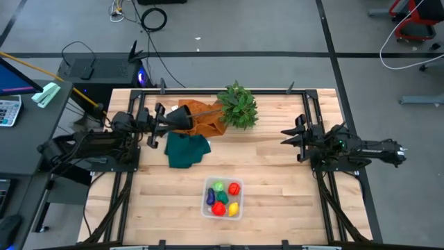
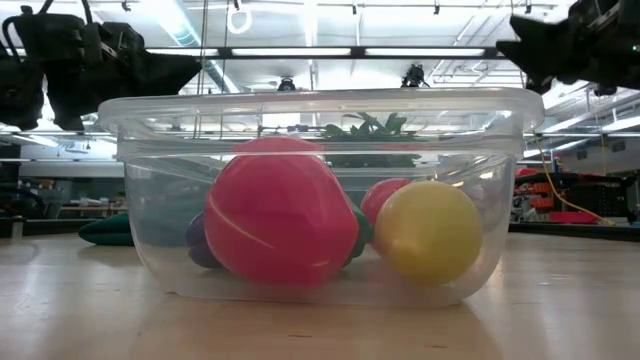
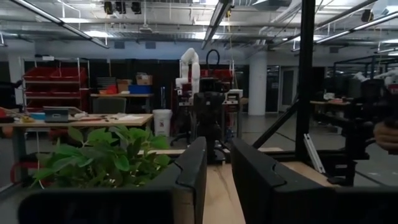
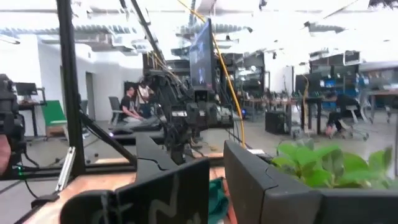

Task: Pick and placing Produce into tupperware
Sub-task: Return to Home Position

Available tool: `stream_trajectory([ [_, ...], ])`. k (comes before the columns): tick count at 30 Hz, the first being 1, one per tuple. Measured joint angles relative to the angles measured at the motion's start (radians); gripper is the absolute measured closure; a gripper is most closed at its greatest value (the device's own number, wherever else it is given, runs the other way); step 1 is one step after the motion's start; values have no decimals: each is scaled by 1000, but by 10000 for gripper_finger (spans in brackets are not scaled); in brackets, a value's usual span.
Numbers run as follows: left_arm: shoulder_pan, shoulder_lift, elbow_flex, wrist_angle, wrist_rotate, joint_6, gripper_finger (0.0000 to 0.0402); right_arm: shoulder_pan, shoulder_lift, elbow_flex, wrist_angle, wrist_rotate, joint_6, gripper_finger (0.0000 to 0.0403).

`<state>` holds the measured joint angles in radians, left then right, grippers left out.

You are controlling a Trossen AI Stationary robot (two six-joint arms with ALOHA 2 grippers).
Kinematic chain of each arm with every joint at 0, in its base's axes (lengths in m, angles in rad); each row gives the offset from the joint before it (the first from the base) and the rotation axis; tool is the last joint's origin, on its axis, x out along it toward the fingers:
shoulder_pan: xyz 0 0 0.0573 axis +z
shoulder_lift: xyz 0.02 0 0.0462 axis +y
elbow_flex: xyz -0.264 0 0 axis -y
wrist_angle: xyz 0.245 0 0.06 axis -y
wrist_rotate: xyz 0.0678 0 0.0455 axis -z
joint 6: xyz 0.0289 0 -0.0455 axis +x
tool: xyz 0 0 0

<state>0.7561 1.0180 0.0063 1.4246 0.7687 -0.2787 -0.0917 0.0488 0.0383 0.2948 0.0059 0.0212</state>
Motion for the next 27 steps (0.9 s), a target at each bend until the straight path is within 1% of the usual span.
stream_trajectory([
  [3,12,0,0,-2,5,0,326,0,-50,0,-87,11,22,403],
  [9,32,0,0,-24,7,8,321,0,-49,1,-139,19,45,403],
  [15,100,0,0,-47,17,22,326,0,-49,1,-169,23,64,403],
  [18,135,-8,0,-39,38,-5,331,0,-49,1,-184,23,65,403],
  [20,140,-25,0,-33,40,-28,334,0,-49,1,-187,23,65,403],
  [22,113,-46,0,-35,38,-40,335,0,-49,1,-187,24,65,403],
  [24,53,-72,0,-33,29,-17,334,0,-49,1,-187,24,65,403],
  [27,-75,-107,0,-55,-64,72,334,0,-49,1,-186,24,65,403],
])
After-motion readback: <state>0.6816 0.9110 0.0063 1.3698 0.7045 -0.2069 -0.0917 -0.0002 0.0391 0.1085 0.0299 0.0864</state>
